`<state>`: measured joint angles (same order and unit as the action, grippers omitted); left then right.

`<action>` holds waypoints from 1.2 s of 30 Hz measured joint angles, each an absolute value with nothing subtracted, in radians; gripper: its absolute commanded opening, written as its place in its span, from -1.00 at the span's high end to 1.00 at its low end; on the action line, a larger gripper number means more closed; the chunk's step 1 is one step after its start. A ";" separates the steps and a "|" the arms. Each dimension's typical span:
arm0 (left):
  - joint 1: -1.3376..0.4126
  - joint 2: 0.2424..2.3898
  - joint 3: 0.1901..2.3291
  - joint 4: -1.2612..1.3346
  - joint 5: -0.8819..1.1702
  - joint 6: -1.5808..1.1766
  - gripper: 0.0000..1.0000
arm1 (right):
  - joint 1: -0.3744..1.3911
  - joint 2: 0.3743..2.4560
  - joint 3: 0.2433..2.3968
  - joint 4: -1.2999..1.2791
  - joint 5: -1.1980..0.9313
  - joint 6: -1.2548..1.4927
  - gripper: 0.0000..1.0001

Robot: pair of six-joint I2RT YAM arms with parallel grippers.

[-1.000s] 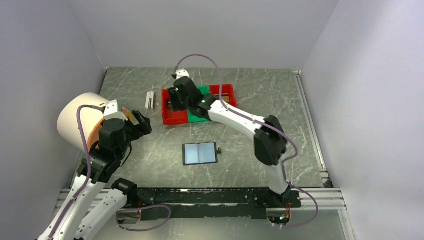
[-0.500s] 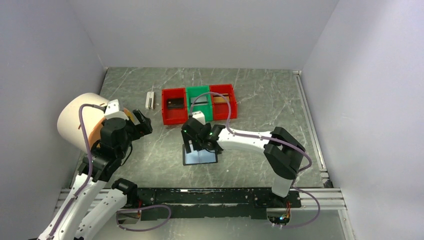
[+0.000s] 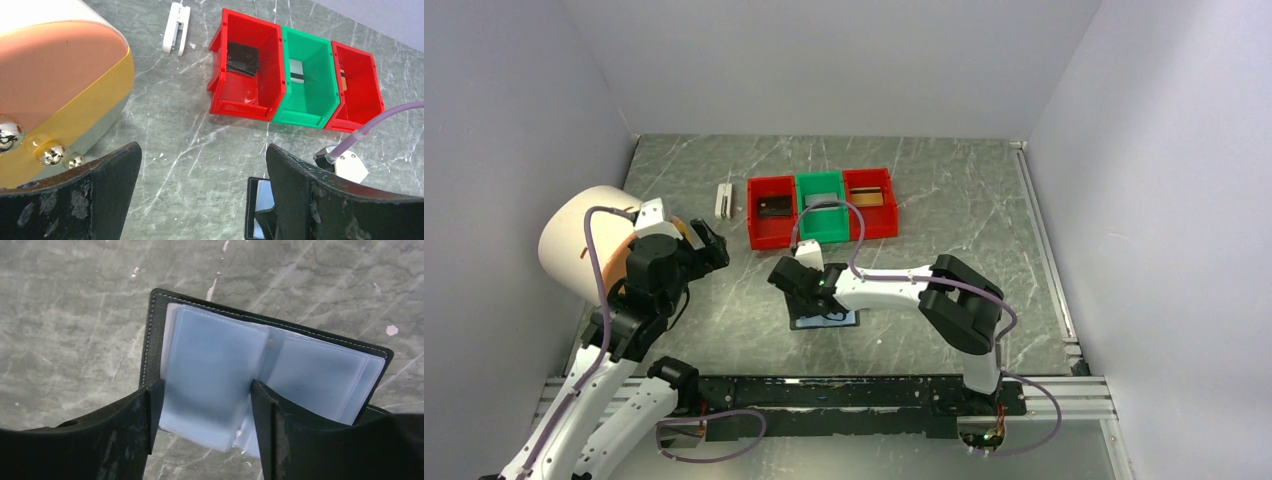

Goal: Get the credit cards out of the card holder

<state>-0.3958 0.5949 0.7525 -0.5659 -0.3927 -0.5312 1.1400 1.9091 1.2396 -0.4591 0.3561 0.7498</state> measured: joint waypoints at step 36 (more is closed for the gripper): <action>-0.396 0.628 0.751 -0.565 -0.389 -0.530 -0.99 | 1.116 1.781 1.227 -0.405 0.374 0.663 -0.38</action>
<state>-0.3958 0.6277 0.7506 -0.5648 -0.3889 -0.5304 1.1156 1.7805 1.2270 -0.4046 0.3737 0.6628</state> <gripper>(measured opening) 0.997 0.642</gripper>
